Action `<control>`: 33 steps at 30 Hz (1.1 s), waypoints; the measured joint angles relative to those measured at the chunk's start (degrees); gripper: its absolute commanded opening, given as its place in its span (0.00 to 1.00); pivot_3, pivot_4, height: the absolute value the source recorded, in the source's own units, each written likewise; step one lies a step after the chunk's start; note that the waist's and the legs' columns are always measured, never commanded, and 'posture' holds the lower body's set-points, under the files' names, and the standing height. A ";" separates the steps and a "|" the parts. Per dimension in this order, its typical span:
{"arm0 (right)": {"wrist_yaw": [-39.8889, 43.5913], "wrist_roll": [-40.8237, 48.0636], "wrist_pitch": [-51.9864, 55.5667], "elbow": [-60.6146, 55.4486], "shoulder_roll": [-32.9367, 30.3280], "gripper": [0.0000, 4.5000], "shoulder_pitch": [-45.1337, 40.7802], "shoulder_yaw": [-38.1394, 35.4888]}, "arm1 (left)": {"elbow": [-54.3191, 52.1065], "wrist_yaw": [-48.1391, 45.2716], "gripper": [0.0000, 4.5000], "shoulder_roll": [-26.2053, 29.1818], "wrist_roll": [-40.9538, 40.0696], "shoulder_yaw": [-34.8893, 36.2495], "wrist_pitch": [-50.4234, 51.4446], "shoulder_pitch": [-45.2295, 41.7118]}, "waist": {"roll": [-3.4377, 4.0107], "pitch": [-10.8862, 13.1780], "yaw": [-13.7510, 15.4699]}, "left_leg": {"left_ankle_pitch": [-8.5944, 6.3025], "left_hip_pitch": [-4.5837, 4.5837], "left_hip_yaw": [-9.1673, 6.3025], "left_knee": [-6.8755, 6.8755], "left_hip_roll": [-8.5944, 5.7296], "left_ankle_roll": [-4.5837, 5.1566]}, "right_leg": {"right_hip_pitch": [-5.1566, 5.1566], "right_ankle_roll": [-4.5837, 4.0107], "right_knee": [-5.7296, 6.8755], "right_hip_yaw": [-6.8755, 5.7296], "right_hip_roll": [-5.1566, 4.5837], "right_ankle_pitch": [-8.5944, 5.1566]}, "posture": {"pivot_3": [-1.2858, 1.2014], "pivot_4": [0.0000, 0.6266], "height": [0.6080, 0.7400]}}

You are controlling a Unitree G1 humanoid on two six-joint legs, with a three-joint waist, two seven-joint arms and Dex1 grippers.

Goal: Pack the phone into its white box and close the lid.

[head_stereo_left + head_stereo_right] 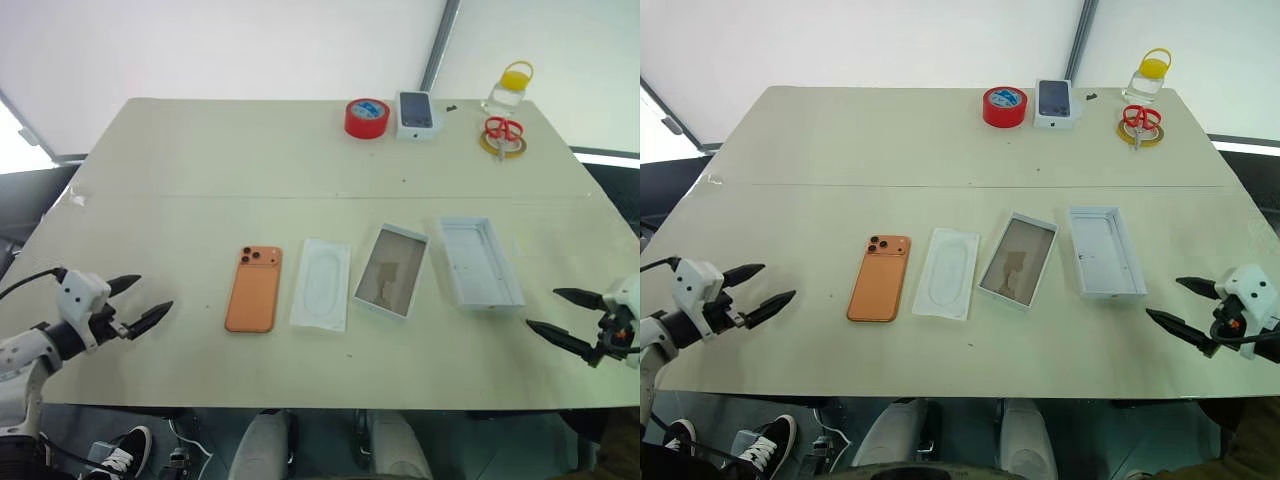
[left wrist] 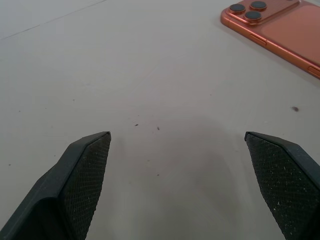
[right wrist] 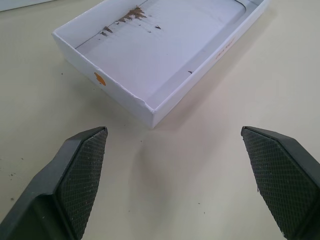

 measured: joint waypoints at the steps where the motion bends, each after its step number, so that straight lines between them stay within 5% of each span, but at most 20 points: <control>1: 0.00 -0.01 0.00 0.00 0.00 0.99 0.00 0.00 | -0.03 0.00 1.00 -0.03 0.00 0.00 0.00 0.00 | 0.00 0.00 0.00 | 0.00 0.00 0.00 0.00 0.00 0.00 | 0.00 0.00 0.00 0.00 0.00 0.00 | 0.52 0.24 1.00; 24: -1.81 -0.42 4.06 -4.59 0.11 0.99 -1.60 0.12 | -3.76 -0.52 1.00 -1.30 -1.01 -0.35 -1.29 -2.18 | 0.01 0.00 -0.01 | 0.00 0.00 0.00 0.00 -0.01 0.00 | 0.00 0.00 0.00 0.01 0.00 0.00 | 0.52 0.24 1.00; 33: -3.32 0.04 7.56 -12.15 0.76 0.99 -6.62 4.04 | -16.12 6.37 1.00 -1.71 -1.73 -4.89 13.25 -4.22 | 0.01 0.00 -0.02 | 0.00 -0.01 0.00 0.01 -0.01 0.00 | 0.01 0.02 0.02 0.02 0.02 0.02 | 0.52 0.24 1.00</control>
